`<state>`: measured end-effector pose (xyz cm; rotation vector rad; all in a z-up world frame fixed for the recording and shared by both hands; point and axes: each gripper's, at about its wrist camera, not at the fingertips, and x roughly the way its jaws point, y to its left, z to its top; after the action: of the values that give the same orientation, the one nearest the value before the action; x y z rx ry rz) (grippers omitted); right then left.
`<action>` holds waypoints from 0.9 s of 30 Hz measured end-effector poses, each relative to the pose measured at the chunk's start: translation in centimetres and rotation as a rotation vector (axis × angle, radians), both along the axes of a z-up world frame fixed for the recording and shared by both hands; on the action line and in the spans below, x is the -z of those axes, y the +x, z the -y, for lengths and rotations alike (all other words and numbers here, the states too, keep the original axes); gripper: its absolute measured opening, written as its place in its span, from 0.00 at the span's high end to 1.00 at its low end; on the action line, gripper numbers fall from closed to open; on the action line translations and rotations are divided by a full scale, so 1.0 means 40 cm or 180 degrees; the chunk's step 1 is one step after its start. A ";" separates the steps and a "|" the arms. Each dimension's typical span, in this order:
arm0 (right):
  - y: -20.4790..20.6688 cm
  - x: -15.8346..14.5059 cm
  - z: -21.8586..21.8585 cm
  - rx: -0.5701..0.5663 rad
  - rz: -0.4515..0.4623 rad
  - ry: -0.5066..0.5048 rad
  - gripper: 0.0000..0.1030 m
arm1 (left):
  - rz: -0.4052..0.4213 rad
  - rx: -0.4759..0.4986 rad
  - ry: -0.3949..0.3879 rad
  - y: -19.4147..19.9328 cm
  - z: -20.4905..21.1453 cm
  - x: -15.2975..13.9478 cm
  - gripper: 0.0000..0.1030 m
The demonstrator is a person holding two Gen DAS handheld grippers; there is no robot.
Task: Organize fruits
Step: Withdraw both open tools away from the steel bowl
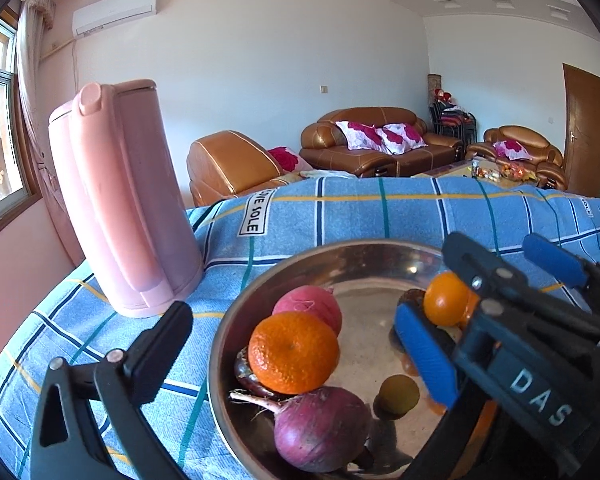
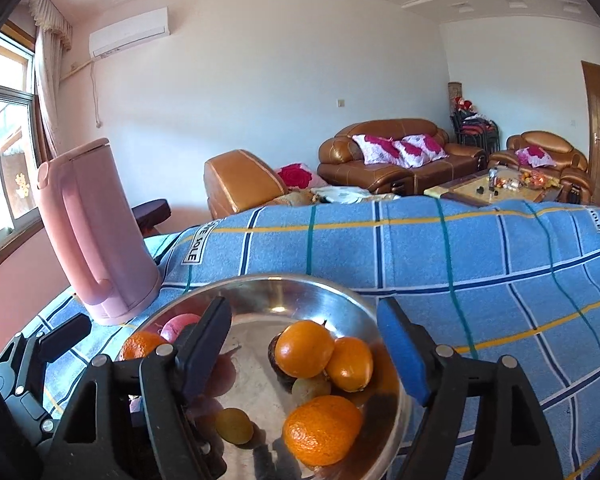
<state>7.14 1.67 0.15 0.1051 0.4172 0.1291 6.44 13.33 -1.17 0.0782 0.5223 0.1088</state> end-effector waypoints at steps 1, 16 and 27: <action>-0.010 -0.007 0.005 0.0097 0.0095 -0.0038 0.24 | 0.0009 0.0000 -0.0024 -0.002 -0.003 0.000 0.00; -0.062 -0.021 0.031 0.0473 0.0372 -0.0424 0.14 | 0.0140 -0.0087 -0.0124 -0.049 -0.030 -0.009 0.00; -0.142 -0.020 0.049 0.0384 0.0438 -0.0389 0.14 | 0.0294 -0.0103 -0.0093 -0.106 -0.021 -0.017 0.00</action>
<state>1.45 -0.28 0.97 0.0007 0.2797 -0.0080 2.19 14.17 -0.47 0.0359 0.4328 0.1356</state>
